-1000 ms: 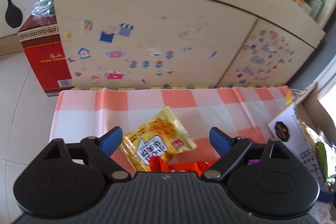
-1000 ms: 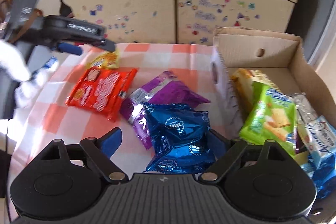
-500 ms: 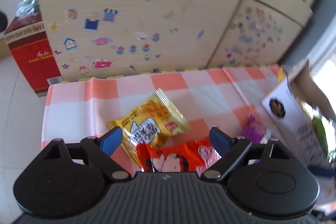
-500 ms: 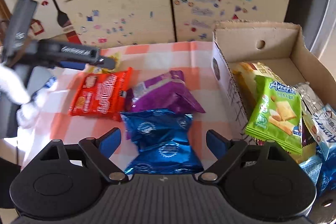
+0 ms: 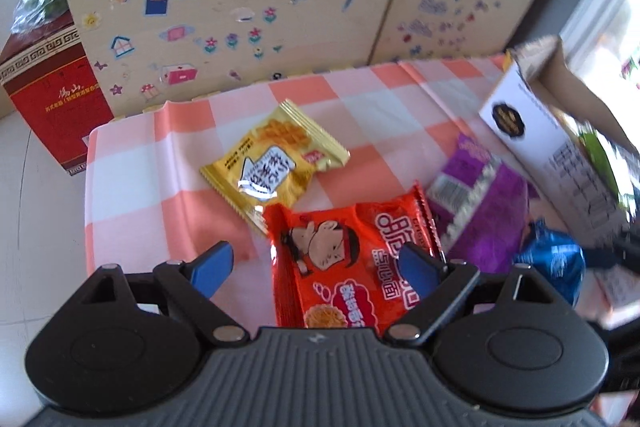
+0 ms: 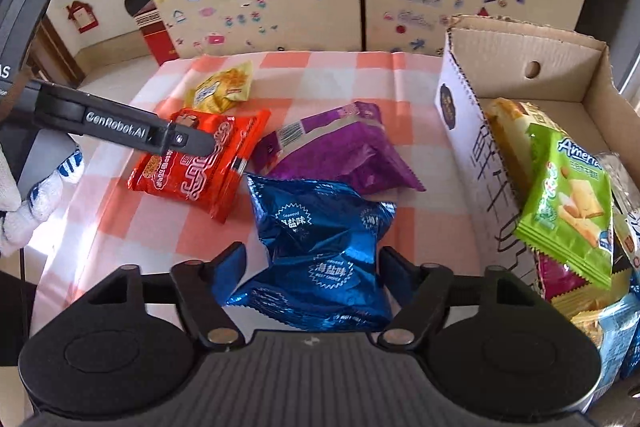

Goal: Organize snacks
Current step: 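Grasp the red cracker pack with the left tool while the right tool grasps the blue foil bag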

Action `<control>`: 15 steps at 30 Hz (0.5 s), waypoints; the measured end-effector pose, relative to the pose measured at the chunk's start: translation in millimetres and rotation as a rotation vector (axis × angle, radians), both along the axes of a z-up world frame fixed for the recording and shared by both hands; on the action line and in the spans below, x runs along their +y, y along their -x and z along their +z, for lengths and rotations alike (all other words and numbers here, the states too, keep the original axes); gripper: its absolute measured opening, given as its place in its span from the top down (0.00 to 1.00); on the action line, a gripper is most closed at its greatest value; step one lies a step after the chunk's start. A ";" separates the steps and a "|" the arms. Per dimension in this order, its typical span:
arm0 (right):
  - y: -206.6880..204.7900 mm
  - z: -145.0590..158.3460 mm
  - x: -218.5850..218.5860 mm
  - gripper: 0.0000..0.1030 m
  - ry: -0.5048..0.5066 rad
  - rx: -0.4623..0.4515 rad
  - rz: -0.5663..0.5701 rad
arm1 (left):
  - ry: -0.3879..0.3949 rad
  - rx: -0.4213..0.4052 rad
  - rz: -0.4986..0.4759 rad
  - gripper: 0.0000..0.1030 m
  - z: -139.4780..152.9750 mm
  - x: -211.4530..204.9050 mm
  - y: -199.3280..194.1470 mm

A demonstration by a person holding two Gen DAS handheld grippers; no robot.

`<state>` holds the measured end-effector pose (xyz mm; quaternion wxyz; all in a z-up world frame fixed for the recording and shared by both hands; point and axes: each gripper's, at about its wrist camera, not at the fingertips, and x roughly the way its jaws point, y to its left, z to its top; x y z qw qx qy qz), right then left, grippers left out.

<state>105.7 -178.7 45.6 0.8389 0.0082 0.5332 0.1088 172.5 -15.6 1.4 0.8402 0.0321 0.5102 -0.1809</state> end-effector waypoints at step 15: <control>-4.7 3.5 -12.2 0.20 0.002 -0.026 -0.063 | 0.095 -0.001 -0.036 0.13 9.6 -6.8 11.9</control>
